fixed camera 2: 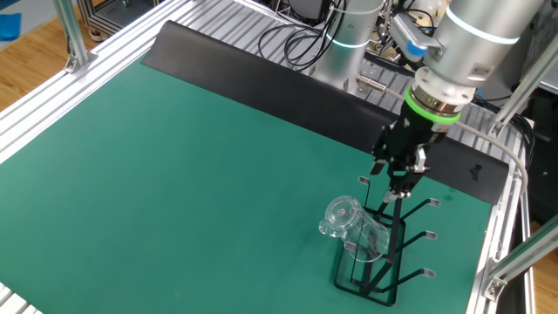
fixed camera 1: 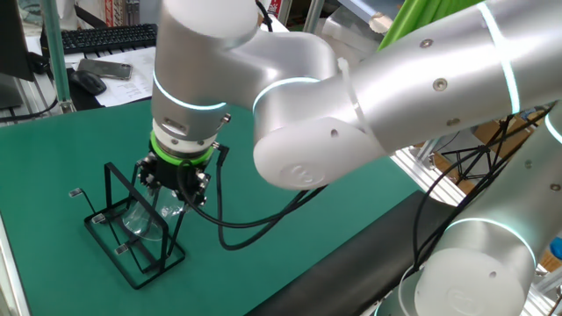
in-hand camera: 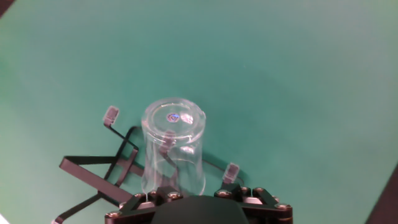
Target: Take the cup off the cup rack
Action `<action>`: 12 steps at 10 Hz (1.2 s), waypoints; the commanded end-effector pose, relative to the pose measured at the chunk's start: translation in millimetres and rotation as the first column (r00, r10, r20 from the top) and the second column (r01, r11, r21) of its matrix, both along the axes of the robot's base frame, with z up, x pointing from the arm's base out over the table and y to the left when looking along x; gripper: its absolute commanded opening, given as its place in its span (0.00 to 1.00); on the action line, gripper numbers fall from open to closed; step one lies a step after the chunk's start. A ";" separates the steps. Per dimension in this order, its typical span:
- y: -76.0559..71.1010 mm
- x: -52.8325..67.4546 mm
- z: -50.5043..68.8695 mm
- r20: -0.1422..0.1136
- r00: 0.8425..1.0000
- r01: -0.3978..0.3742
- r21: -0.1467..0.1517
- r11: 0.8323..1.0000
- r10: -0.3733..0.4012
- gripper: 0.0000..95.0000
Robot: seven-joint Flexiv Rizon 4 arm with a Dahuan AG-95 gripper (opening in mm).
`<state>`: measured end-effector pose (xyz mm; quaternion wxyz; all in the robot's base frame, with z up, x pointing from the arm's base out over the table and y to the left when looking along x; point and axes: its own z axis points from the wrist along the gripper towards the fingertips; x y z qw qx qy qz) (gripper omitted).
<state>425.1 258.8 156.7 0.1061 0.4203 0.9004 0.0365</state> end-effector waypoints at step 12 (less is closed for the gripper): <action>-7.8 29.7 -19.8 0.080 0.997 -0.009 -0.075 0.997 0.015 0.60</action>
